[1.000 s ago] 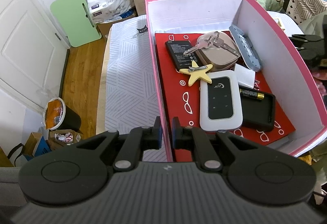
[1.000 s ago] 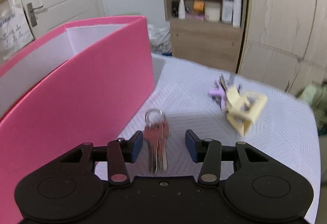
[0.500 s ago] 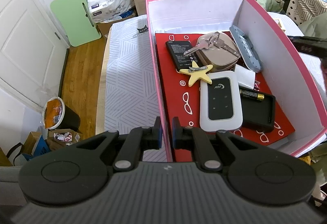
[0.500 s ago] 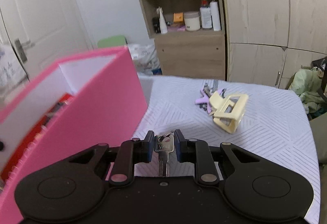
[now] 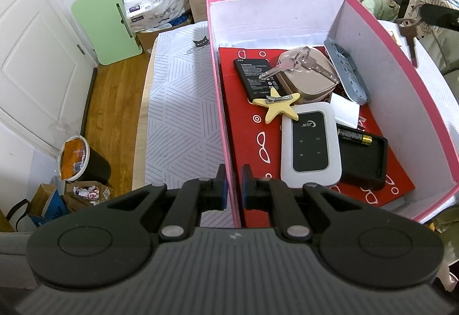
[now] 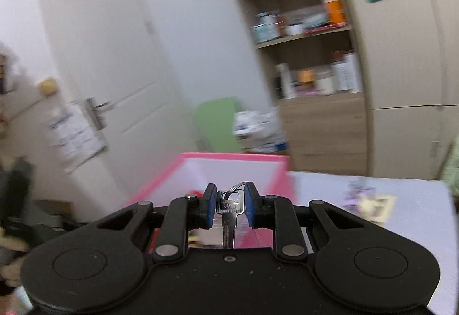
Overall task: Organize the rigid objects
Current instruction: 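Drop the keys onto the white router in the box, then grasp the cream claw hair clip with the right gripper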
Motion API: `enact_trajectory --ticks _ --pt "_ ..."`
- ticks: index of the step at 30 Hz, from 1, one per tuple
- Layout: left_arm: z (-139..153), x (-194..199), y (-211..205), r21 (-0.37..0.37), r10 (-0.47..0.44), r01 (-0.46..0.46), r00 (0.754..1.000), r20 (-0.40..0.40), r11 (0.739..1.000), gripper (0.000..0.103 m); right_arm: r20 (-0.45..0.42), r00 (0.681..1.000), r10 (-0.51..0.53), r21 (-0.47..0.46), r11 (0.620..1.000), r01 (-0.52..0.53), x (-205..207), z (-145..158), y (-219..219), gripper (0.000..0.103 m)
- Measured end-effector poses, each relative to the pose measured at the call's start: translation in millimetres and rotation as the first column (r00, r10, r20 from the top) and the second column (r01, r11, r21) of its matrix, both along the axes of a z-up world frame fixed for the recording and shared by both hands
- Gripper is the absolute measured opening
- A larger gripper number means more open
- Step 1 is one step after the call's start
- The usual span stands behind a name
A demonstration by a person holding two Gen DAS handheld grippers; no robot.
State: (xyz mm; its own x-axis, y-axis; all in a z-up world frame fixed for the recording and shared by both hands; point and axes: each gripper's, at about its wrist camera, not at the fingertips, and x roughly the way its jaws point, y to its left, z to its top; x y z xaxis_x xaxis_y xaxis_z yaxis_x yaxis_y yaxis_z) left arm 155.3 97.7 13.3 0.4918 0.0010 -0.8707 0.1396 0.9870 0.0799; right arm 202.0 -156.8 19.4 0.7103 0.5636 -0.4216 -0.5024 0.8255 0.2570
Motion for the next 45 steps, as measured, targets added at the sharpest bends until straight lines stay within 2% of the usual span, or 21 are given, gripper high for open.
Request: enact_trajectory --ticks 4,8,12,16,19,22,27,32,34,38,45 --pt "0 0 1 -0.005 -0.001 0.001 1.0 0.004 1.0 0.007 -0.067 0.989 0.135 -0.027 0.99 -0.137 5 0 39 0.025" --pt "-1 0 4 -0.022 0.003 -0.003 1.0 0.004 1.0 0.007 -0.159 0.962 0.223 -0.049 0.971 -0.233 9 -17 69 0.025" --pt "-1 1 2 -0.02 0.004 -0.004 1.0 0.008 1.0 0.007 -0.216 0.941 0.259 -0.109 0.952 -0.287 13 -34 91 0.025" --pt "-2 0 2 -0.018 0.004 -0.003 1.0 0.01 1.0 0.007 -0.225 0.945 0.238 -0.181 0.943 -0.281 18 -36 101 0.027" --pt "-2 0 2 -0.021 0.005 -0.005 1.0 0.009 1.0 0.007 -0.197 0.951 0.239 -0.16 0.949 -0.272 17 -29 93 0.03" --pt "-2 1 2 -0.023 0.011 -0.011 1.0 0.008 1.0 0.007 -0.174 0.959 0.225 -0.116 0.962 -0.247 16 -18 75 0.033" --pt "-2 1 5 -0.036 0.02 -0.02 1.0 0.009 0.999 0.007 -0.121 0.983 0.136 -0.113 0.982 -0.15 14 -6 39 0.036" --pt "-2 2 5 -0.042 0.029 -0.028 1.0 0.006 0.999 0.007 -0.167 0.984 0.062 -0.006 0.998 -0.063 15 -2 -22 0.038" --pt "-2 2 4 -0.036 0.027 -0.027 1.0 0.007 0.999 0.007 -0.184 0.983 0.025 0.006 1.0 -0.025 14 -5 -45 0.038" --pt "-3 2 4 -0.034 0.03 -0.03 1.0 0.007 0.999 0.007 -0.197 0.974 -0.114 -0.067 0.993 0.102 15 -16 -80 0.039" --pt "-2 1 5 -0.045 0.039 -0.038 0.999 0.009 0.998 0.007 -0.166 0.943 -0.29 -0.199 0.946 0.256 22 -39 -119 0.042"
